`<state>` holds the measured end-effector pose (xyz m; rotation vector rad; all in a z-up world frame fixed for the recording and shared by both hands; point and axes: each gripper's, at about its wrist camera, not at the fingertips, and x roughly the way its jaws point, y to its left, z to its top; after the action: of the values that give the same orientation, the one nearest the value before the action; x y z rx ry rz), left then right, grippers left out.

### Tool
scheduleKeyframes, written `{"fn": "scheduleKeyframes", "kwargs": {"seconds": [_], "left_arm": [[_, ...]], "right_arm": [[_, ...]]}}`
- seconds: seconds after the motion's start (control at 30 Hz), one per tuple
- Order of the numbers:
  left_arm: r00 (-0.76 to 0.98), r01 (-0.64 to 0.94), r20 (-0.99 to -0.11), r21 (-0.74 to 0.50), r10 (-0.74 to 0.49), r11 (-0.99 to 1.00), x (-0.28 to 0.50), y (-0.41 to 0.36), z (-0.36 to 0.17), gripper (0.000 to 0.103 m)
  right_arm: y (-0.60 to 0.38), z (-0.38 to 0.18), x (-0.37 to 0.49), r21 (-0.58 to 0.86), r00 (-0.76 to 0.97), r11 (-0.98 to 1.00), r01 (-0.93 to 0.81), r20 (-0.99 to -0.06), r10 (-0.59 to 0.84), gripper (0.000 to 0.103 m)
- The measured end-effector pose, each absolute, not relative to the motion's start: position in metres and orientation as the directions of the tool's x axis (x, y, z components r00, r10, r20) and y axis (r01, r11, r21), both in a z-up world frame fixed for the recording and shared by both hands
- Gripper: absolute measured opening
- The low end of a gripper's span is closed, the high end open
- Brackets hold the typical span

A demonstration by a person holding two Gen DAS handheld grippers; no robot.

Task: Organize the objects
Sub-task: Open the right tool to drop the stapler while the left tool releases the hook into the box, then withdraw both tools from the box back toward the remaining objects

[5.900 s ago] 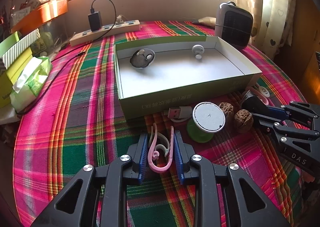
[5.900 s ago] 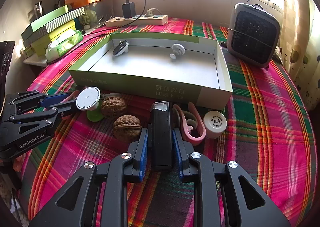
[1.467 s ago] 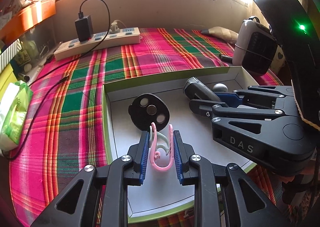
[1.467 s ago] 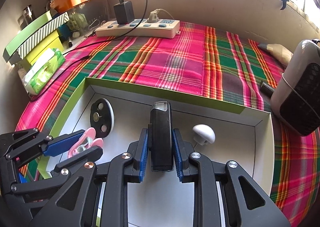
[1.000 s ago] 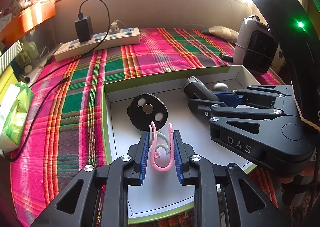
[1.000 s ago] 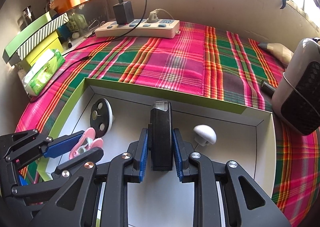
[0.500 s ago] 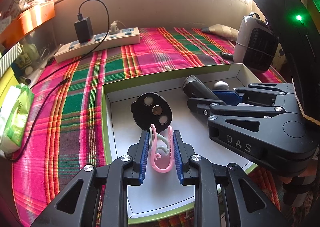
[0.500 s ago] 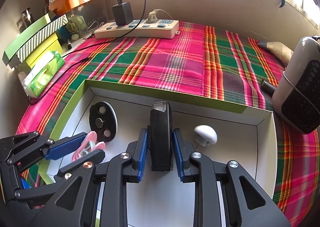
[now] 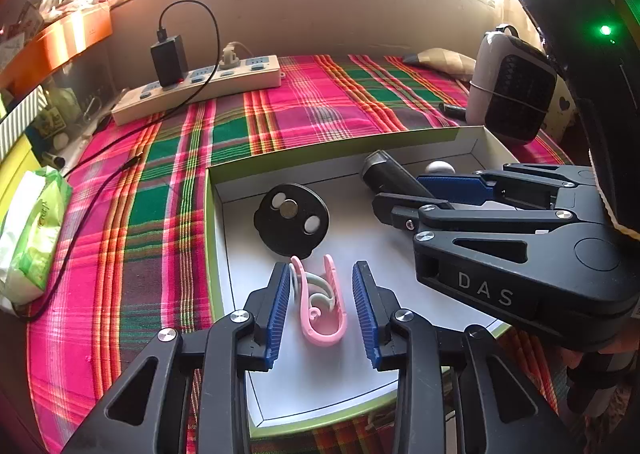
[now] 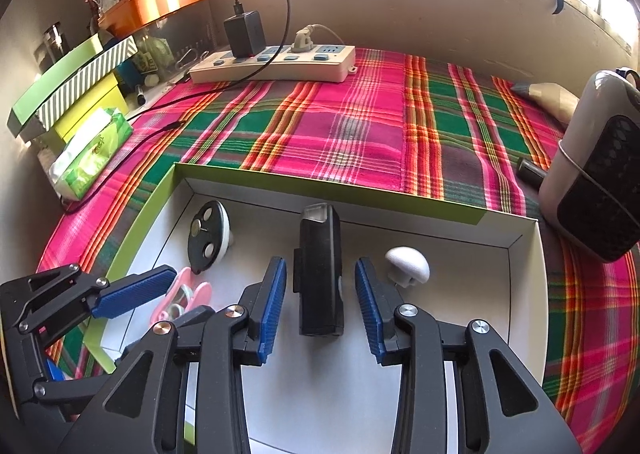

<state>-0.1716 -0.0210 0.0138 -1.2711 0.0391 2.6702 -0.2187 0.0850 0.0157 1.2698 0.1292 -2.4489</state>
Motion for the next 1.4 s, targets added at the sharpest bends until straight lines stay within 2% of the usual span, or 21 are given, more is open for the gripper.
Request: {"fn": "scheduleKeyframes", "kwargs": {"seconds": [0.23, 0.4, 1.4], "left_arm": [[-0.629, -0.159, -0.763, -0.06, 0.149, -0.985, -0.168, -0.032, 0.018, 0.032], [-0.645, -0.117, -0.755, -0.06, 0.122, -0.991, -0.161, -0.04, 0.021, 0.032], [-0.696, -0.09, -0.708, -0.074, 0.116, -0.993, -0.095, -0.063, 0.04, 0.033]], "right_arm": [[0.087, 0.021, -0.211, 0.104, -0.533, -0.926, 0.362, -0.792, -0.297, 0.038], [0.089, 0.025, -0.203, 0.106, -0.543, -0.928, 0.357, -0.785, -0.299, 0.043], [0.114, 0.046, -0.131, 0.107, -0.614, -0.938, 0.328, -0.731, -0.298, 0.043]]}}
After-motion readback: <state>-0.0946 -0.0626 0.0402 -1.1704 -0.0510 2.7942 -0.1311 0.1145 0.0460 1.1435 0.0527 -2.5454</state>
